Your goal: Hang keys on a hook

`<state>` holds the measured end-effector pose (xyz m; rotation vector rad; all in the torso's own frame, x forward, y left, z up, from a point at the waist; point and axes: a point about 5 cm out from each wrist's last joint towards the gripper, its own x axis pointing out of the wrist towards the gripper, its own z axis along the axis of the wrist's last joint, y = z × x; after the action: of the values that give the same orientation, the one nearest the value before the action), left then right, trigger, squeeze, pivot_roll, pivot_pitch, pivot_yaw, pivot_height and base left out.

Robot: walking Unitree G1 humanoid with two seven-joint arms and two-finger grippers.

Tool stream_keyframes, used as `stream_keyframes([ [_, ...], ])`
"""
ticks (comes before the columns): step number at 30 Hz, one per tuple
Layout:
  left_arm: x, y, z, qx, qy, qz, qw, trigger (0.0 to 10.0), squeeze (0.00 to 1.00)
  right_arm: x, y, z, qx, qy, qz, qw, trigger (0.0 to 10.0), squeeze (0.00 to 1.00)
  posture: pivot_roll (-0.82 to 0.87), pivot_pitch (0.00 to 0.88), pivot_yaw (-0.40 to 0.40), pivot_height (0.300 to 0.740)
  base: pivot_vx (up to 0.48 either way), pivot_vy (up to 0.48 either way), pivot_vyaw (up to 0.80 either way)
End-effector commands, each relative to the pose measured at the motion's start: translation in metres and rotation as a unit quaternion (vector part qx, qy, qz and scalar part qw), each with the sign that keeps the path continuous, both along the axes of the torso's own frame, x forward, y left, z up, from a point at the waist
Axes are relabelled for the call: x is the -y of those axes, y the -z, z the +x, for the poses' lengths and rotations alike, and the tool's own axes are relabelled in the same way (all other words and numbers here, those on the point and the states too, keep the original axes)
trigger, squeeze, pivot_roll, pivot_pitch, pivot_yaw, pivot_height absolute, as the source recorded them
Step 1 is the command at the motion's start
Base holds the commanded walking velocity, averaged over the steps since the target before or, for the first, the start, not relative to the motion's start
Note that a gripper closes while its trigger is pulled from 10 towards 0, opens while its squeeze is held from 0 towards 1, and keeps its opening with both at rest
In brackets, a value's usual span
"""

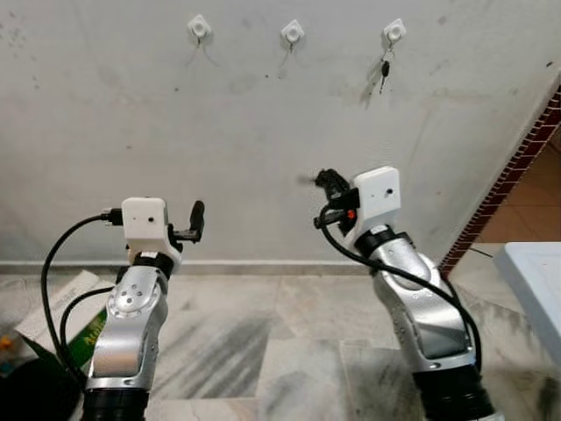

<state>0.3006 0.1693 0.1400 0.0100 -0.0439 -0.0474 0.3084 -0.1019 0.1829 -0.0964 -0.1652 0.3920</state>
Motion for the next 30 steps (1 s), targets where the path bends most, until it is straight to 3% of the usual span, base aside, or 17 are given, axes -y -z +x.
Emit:
stream_keyframes([
  [1, 0.002, -0.004, 0.003, 0.011, 0.005, -0.002, 1.0, 10.0, 0.0, 0.0, 0.0, 0.001, 0.002, -0.005, -0.008, 1.0, 10.0, 0.0, 0.0, 0.032, -0.043, 0.74, 0.0, 0.0, 0.0],
  [8, 0.008, 0.005, -0.007, 0.001, 0.024, -0.017, 1.0, 10.0, 0.0, -0.002, 0.003, 0.0, 0.0, -0.01, -0.005, 1.0, 10.0, 0.0, -0.01, 0.03, -0.031, 0.74, 0.0, 0.0, 0.0],
  [30, 0.011, 0.004, -0.012, 0.007, 0.046, -0.025, 0.999, 10.0, 0.0, 0.001, 0.006, -0.002, 0.002, -0.015, -0.006, 1.0, 10.0, 0.0, 0.0, 0.036, -0.027, 0.74, 0.034, 0.0, 0.0],
])
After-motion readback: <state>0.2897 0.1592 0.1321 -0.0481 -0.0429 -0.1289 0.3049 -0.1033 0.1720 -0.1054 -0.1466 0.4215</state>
